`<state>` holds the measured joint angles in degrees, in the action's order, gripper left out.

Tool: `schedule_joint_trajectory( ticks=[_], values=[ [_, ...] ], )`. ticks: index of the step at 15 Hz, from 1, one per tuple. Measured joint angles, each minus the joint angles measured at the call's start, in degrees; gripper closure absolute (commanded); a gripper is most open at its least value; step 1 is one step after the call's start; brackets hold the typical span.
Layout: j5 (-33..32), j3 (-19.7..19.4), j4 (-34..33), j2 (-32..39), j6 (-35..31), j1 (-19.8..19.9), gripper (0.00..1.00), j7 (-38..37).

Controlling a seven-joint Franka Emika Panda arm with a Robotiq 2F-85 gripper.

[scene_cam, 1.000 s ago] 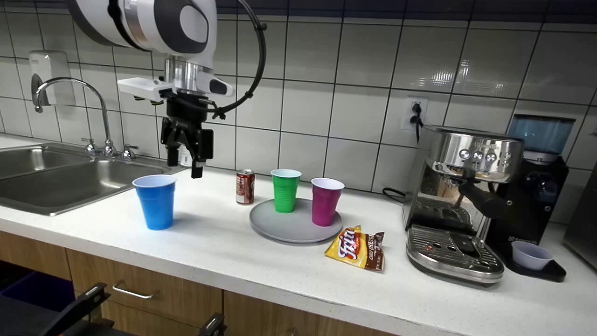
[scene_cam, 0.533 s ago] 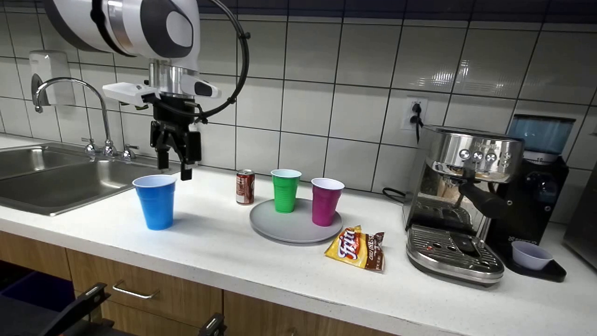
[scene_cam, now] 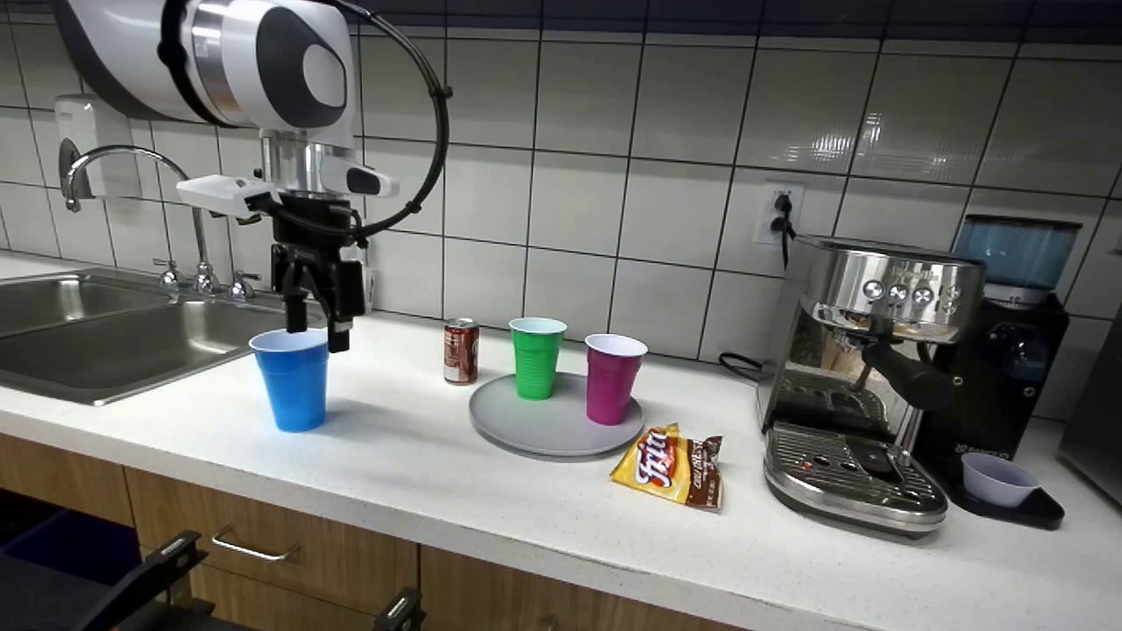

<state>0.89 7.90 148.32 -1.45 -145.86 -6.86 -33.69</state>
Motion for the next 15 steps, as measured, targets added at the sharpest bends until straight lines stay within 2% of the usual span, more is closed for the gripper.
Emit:
schedule_joint_trajectory(
  ticks=[15],
  values=[
    [-3.0,0.3,-3.0,5.8,-1.4,-2.9,0.0,-6.8]
  ],
)
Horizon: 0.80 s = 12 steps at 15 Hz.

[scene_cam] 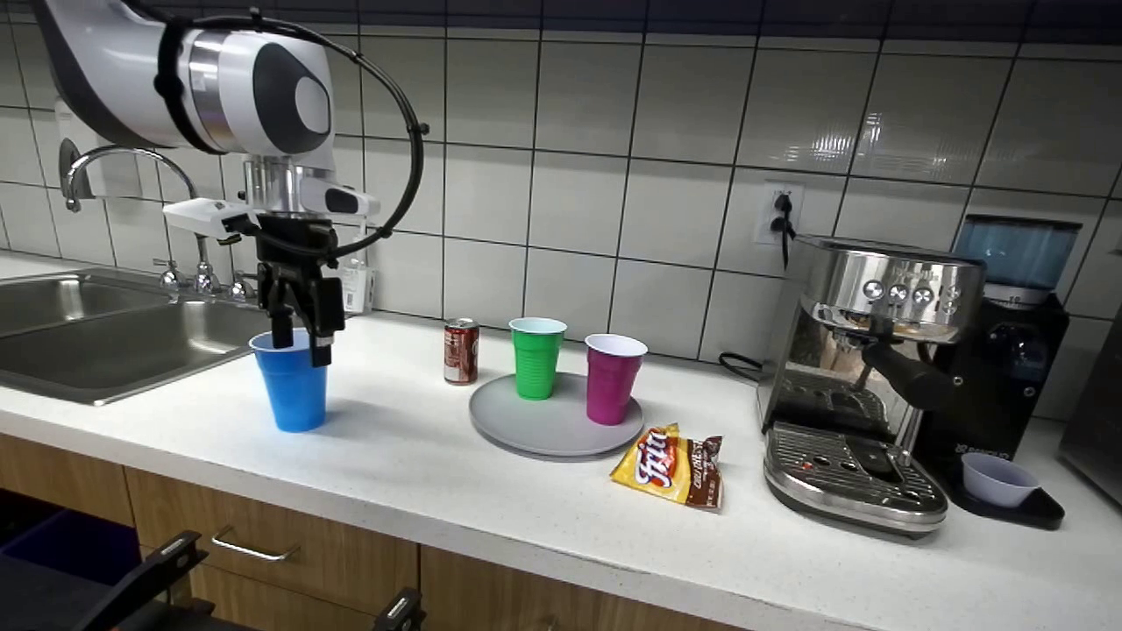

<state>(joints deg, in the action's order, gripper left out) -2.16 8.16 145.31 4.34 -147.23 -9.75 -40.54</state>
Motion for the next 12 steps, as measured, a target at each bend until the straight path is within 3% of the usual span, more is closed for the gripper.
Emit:
schedule_joint_trajectory(
  ticks=[3,4,5,12],
  values=[
    [-0.6,0.0,-1.3,1.8,0.0,-0.2,0.0,-1.4],
    [-0.6,-0.1,-1.8,2.3,0.0,-0.2,0.25,-1.7],
    [-0.6,-0.1,-2.2,2.8,0.0,-0.3,0.26,-1.9],
    [-0.6,-0.7,-3.9,4.6,0.0,-0.9,0.82,-2.1]
  ],
)
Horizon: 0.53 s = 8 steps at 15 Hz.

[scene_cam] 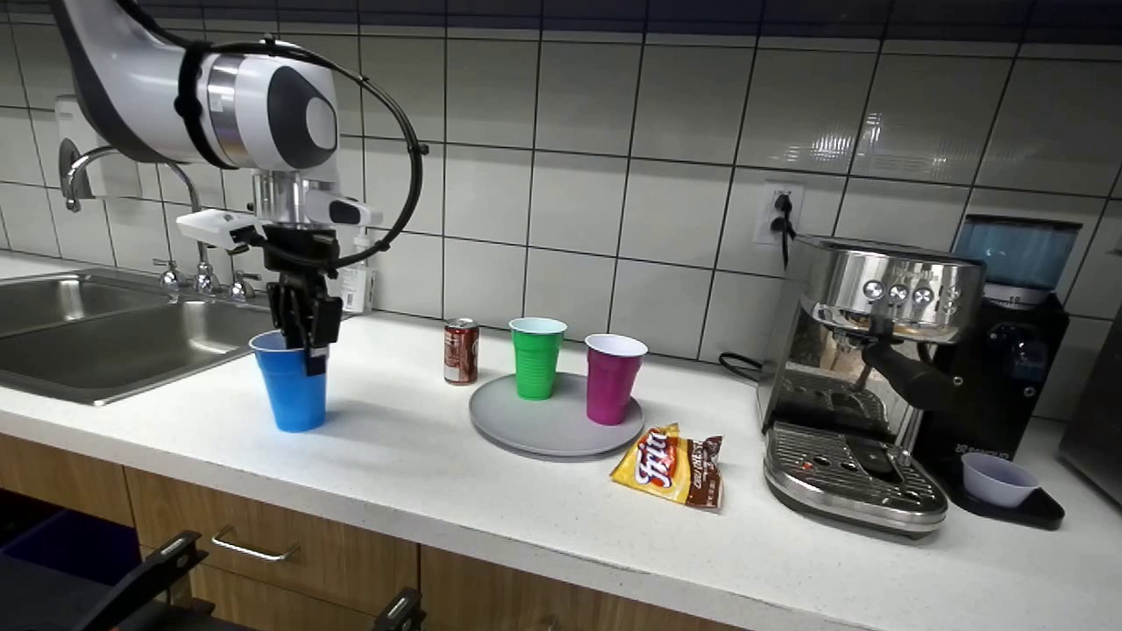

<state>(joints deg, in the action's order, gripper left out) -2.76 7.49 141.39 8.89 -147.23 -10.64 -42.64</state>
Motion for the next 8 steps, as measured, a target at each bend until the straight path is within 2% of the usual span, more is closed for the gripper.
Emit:
schedule_joint_trajectory(
  ticks=[2,3,8],
  values=[
    [0.0,-0.1,-0.2,0.2,0.0,0.0,0.97,0.0],
    [0.0,-0.2,-0.3,0.2,0.0,0.0,1.0,0.0],
    [0.0,-0.5,-0.6,0.2,0.0,0.0,0.99,0.0]
  ],
)
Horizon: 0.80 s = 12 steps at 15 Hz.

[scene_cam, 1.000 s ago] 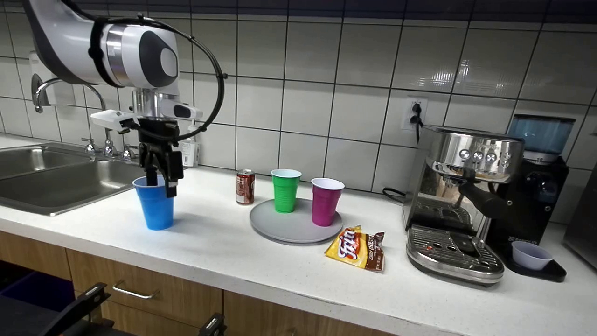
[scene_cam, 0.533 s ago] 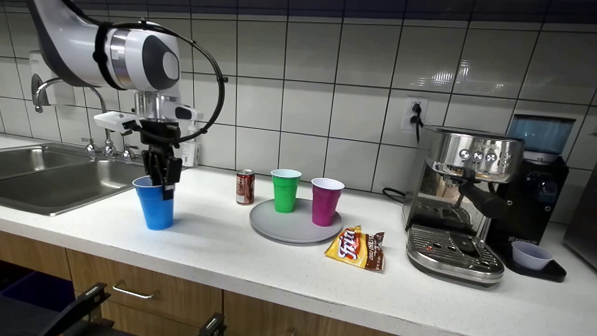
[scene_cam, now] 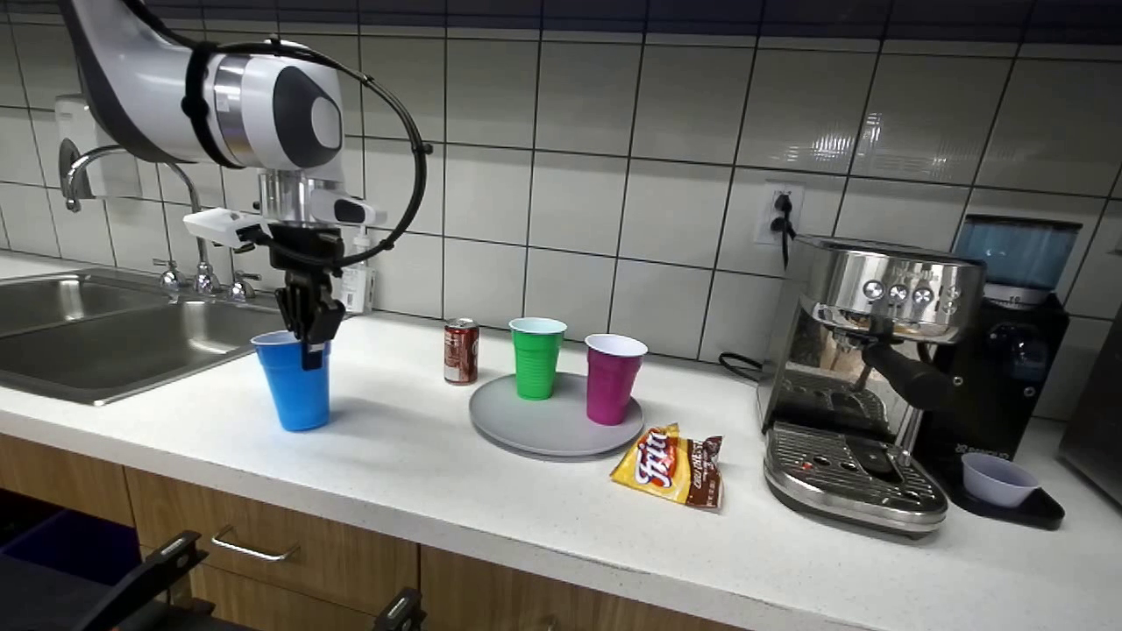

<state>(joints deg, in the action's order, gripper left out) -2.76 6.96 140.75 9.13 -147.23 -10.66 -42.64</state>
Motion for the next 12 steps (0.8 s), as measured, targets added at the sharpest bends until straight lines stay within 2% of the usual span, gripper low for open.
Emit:
schedule_joint_trajectory(
  ticks=[12],
  values=[
    [0.6,-1.8,0.6,-3.8,0.0,0.2,0.99,-0.2]
  ],
)
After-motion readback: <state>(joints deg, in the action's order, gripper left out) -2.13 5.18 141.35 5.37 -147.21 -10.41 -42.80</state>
